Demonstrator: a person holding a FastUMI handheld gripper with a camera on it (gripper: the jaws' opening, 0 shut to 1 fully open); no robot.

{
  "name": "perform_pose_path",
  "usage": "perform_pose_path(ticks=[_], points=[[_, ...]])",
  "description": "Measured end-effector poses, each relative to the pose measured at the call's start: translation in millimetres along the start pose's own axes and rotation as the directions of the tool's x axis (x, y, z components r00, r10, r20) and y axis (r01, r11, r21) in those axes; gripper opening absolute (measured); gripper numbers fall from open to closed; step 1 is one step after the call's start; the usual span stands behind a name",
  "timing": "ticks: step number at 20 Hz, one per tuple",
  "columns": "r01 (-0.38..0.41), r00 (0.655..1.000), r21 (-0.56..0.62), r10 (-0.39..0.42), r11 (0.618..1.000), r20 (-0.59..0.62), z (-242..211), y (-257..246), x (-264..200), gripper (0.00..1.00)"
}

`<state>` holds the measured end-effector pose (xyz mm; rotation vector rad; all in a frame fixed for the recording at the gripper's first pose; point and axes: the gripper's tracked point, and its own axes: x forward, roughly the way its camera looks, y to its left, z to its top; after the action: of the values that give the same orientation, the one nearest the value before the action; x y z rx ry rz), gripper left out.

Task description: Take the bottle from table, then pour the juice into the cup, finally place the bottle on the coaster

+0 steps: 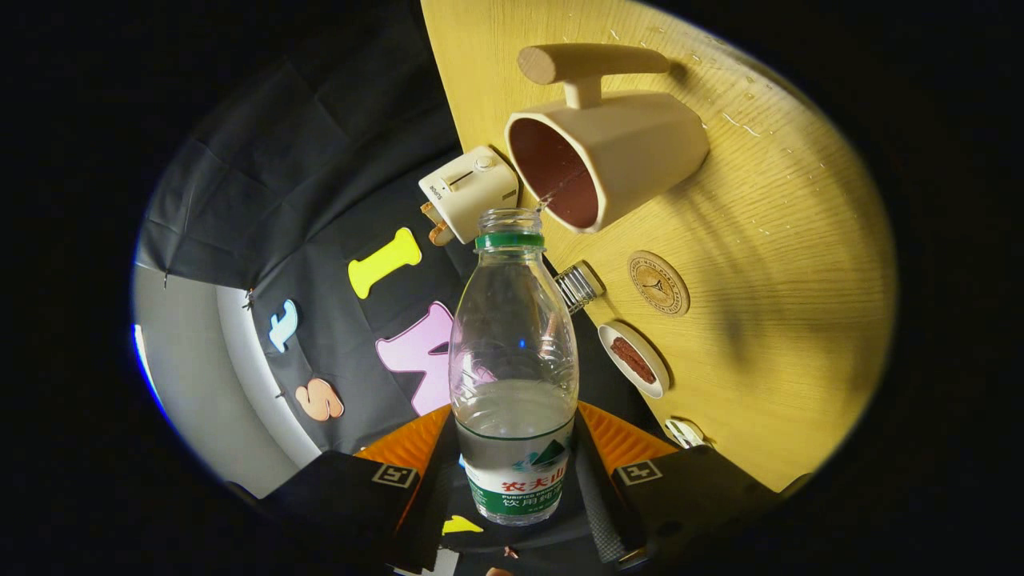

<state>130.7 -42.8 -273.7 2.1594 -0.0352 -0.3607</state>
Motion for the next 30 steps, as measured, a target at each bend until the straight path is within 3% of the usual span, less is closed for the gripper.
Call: perform_pose_path(ticks=[24,30], points=[[-0.067,0.997,0.155,0.062,0.986,0.035,-2.9,37.5,2.0,0.75],[-0.051,0.998,0.086,0.049,0.995,0.03,-4.5,34.0,2.5,0.75]])
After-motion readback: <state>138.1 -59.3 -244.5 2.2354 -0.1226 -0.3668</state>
